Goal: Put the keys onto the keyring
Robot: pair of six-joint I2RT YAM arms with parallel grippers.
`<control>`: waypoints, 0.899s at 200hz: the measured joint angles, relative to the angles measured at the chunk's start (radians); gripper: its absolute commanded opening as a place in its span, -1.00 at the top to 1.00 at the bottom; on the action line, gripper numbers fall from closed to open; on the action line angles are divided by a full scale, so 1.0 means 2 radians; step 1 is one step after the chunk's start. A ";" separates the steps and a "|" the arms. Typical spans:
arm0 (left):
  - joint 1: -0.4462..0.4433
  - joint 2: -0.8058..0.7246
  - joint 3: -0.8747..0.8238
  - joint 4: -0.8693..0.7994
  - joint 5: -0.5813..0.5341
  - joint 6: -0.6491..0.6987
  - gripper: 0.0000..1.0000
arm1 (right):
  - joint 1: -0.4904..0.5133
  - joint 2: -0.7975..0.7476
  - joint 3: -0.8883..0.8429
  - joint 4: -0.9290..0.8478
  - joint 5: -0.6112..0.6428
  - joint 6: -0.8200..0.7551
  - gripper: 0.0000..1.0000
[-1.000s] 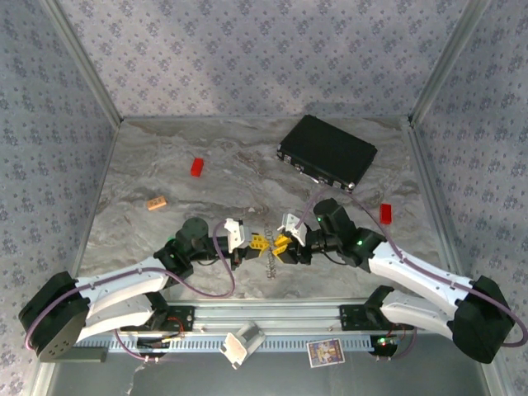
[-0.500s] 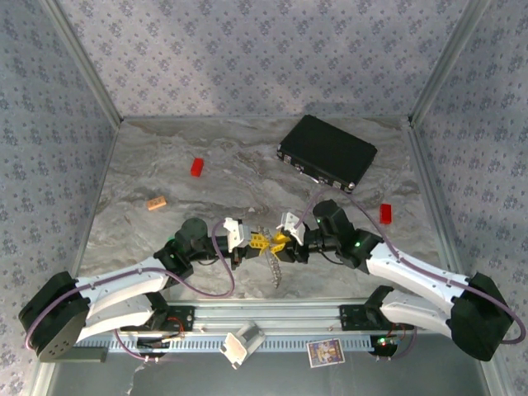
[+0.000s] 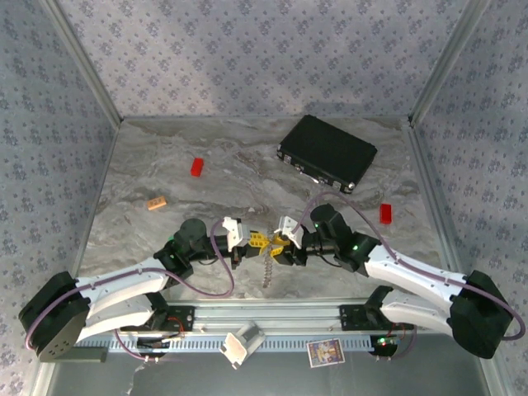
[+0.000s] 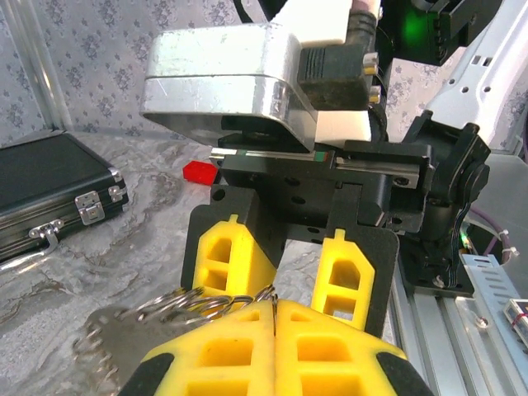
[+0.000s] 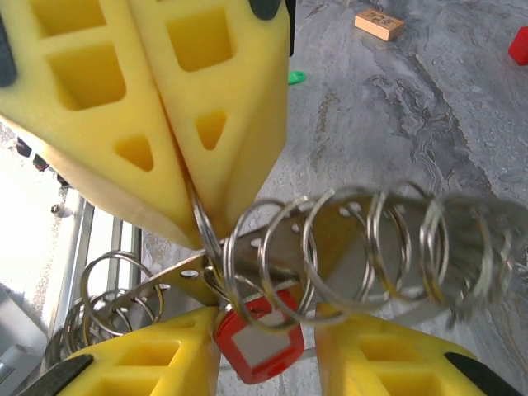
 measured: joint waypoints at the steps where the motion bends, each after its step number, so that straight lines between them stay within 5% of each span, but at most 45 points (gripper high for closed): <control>1: 0.000 0.000 0.000 0.000 0.000 0.000 1.00 | 0.000 0.000 0.000 0.001 0.000 0.000 0.34; 106: 0.000 0.000 -0.002 -0.006 -0.026 -0.001 1.00 | 0.001 -0.031 0.000 -0.010 0.034 -0.020 1.00; 180: 0.000 -0.007 -0.002 -0.041 -0.034 0.012 1.00 | -0.003 -0.046 0.004 -0.029 0.044 -0.022 1.00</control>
